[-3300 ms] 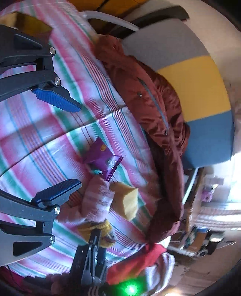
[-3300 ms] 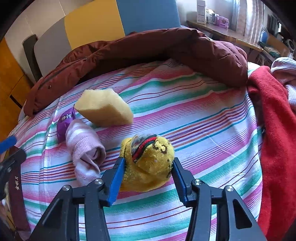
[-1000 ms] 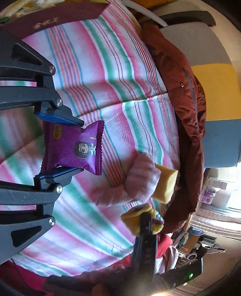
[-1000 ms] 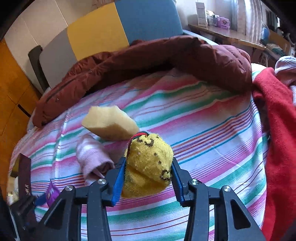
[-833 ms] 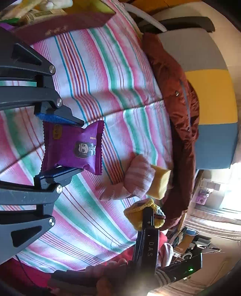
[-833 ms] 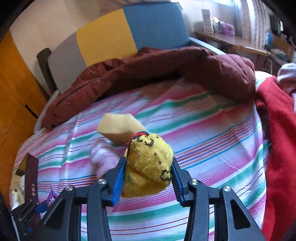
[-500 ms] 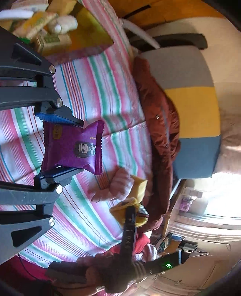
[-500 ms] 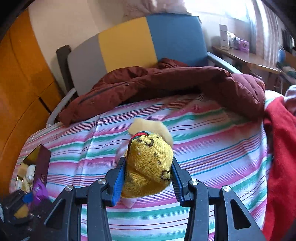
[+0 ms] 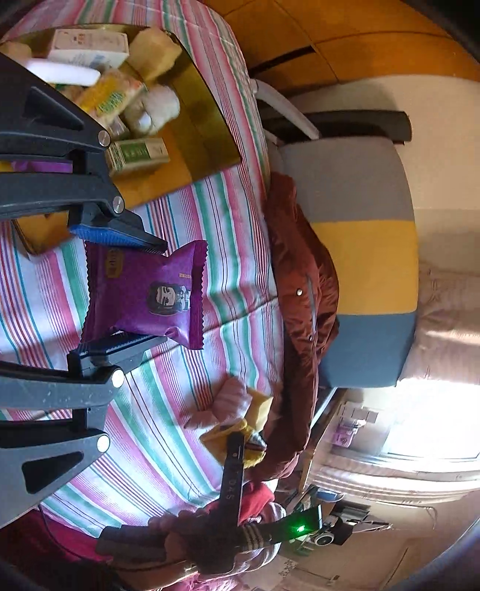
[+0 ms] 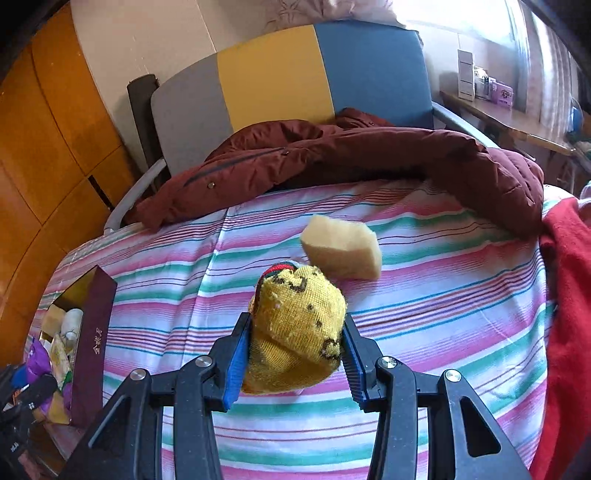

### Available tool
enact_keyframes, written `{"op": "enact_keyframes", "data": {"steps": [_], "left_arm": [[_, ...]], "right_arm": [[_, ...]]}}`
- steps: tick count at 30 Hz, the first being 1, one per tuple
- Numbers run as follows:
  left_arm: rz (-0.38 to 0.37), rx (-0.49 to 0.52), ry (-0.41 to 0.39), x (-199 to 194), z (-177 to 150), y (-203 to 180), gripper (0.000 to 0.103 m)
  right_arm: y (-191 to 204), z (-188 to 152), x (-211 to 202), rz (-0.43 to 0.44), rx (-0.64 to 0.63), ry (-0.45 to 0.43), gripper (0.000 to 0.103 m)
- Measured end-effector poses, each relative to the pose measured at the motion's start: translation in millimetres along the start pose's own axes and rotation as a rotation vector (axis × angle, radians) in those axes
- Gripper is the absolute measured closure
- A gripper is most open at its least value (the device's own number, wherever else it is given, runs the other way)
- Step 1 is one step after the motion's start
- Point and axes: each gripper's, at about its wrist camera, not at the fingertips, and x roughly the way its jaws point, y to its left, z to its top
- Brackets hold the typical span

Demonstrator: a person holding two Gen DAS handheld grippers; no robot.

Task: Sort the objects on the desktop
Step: 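Carry the yellow knitted sock and purple packet into the gold tray and release both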

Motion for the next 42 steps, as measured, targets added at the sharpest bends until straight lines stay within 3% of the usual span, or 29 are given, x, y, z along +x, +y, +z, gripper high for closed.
{"op": "enact_keyframes", "data": {"steps": [13,33,42], "left_arm": [[0.027,-0.056,-0.017,-25.6,-18.2,33.7,0.062],[0.073,-0.193,-0.055,-59.6,-45.2,100.5,0.062],[0.114,-0.303,-0.094,-81.2,-57.7,148.6,0.062]], "right_arm": [[49.6,-24.4,-20.5,0.035,-0.046,0.015,0.057],[212.2,-57.0,-13.7,0.302,-0.19,0.088,0.057],[259.8,-74.0,-5.8,0.363,-0.242,0.132,0.056]]}}
